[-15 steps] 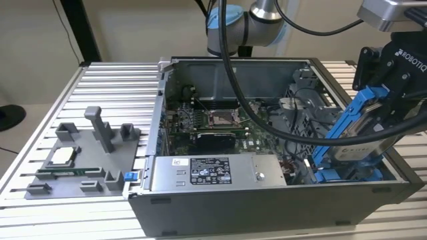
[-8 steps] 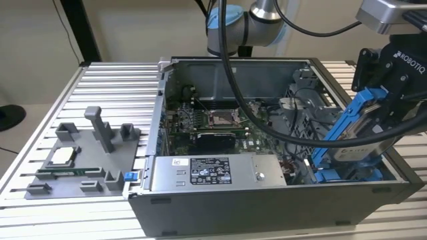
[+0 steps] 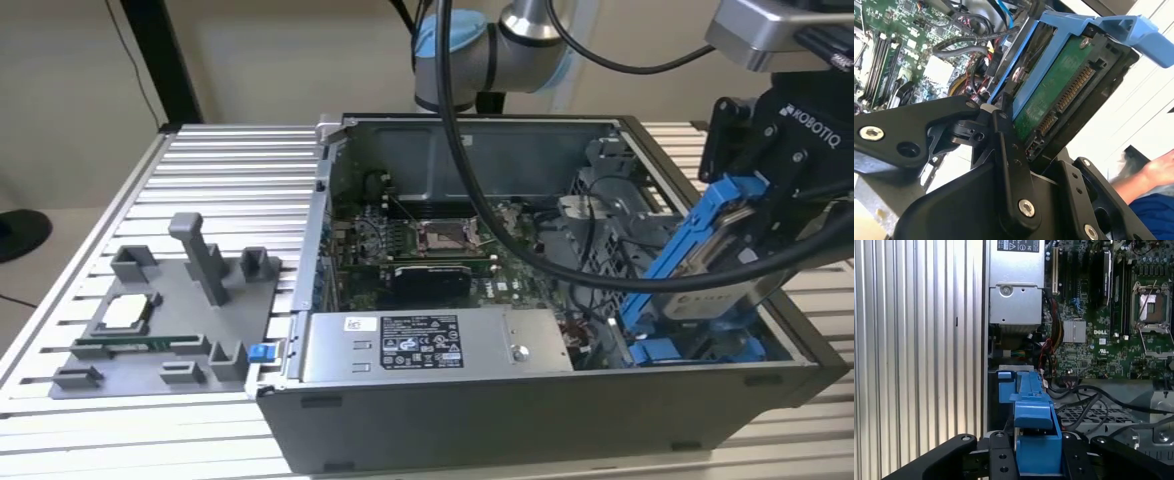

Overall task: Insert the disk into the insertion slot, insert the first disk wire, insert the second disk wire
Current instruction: 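Insert the disk into the insertion slot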

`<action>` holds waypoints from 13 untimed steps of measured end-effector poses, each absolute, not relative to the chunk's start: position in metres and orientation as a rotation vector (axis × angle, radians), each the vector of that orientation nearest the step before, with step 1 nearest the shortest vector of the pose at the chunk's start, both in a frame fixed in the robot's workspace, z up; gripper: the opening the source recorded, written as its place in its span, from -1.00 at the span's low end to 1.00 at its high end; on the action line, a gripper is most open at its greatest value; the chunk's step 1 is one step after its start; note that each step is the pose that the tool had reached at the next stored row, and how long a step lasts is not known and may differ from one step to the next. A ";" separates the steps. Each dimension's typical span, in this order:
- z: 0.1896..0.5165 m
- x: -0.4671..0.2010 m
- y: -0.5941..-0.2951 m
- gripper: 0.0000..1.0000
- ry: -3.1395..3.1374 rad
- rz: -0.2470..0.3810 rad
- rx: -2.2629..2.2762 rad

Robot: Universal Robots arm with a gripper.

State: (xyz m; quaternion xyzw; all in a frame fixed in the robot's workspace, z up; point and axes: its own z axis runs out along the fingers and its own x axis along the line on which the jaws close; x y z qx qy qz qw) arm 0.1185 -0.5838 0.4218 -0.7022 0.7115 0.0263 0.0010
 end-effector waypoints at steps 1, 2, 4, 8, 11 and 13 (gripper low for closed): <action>0.421 0.119 -0.584 -1.00 2.233 0.083 -2.205; 0.421 0.119 -0.584 -1.00 2.233 0.084 -2.205; 0.420 0.120 -0.584 -1.00 2.232 0.085 -2.204; 0.417 0.121 -0.584 -1.00 2.231 0.089 -2.202; 0.414 0.121 -0.584 -1.00 2.228 0.093 -2.200; 0.412 0.121 -0.584 -1.00 2.226 0.097 -2.199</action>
